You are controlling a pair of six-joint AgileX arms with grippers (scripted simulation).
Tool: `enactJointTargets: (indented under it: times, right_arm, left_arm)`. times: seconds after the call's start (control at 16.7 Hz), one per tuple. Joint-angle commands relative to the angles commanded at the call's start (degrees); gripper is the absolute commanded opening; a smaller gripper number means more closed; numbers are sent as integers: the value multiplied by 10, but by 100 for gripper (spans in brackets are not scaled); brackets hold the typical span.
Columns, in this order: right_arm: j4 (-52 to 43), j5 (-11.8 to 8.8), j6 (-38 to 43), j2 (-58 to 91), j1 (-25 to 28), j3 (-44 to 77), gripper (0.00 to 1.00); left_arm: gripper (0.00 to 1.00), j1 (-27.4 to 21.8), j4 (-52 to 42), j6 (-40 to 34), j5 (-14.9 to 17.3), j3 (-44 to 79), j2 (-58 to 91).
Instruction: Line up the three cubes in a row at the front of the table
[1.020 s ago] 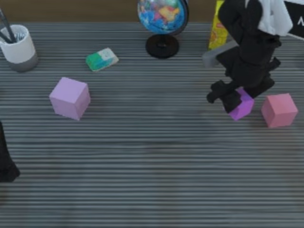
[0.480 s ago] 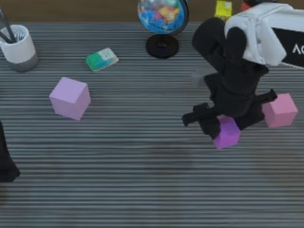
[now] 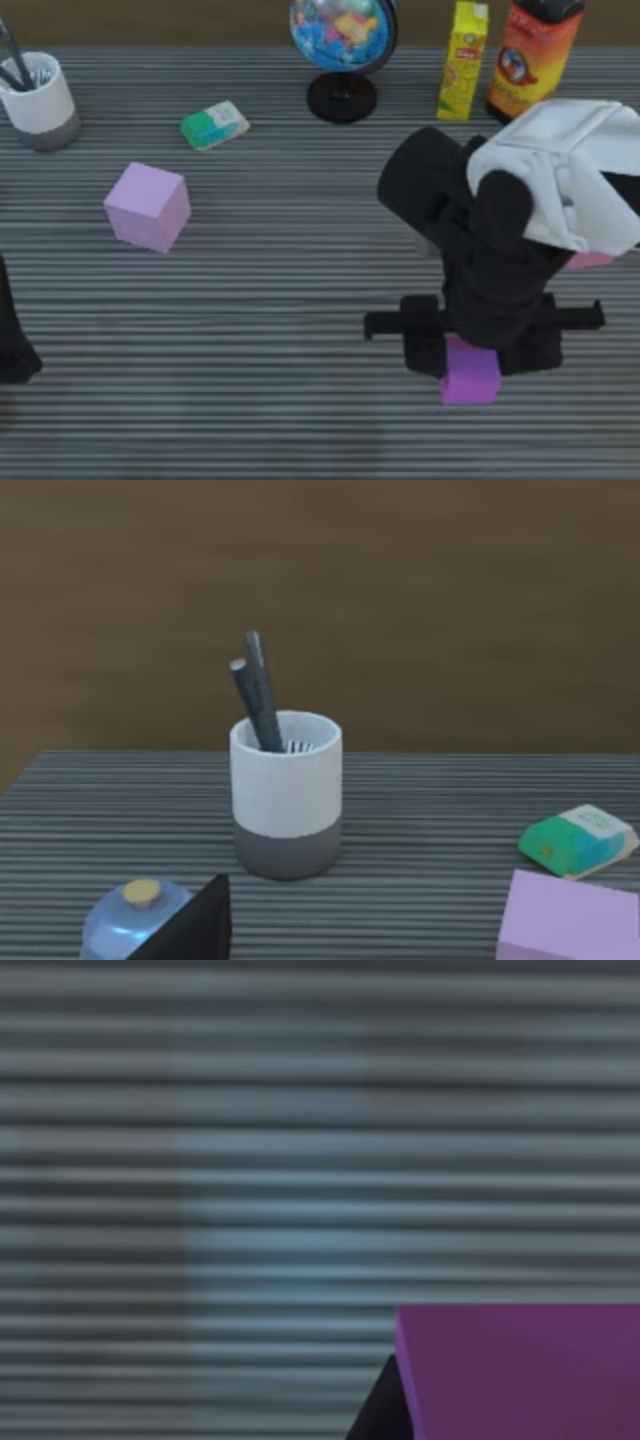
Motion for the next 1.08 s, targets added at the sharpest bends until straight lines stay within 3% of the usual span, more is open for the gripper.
enactJointTargets:
  times: [0.48,0.9,1.08]
  right_arm:
    - [13,0,17,-8,7,-18,0]
    - [147,1,21,44,11,-97,0]
    - [162,1,21,51,12,-107,0]
  left_arm:
    - [100,0,0,0,0,0,0]
    - [100,0,0,0,0,0,0]
    - [100,0,0,0,0,0,0]
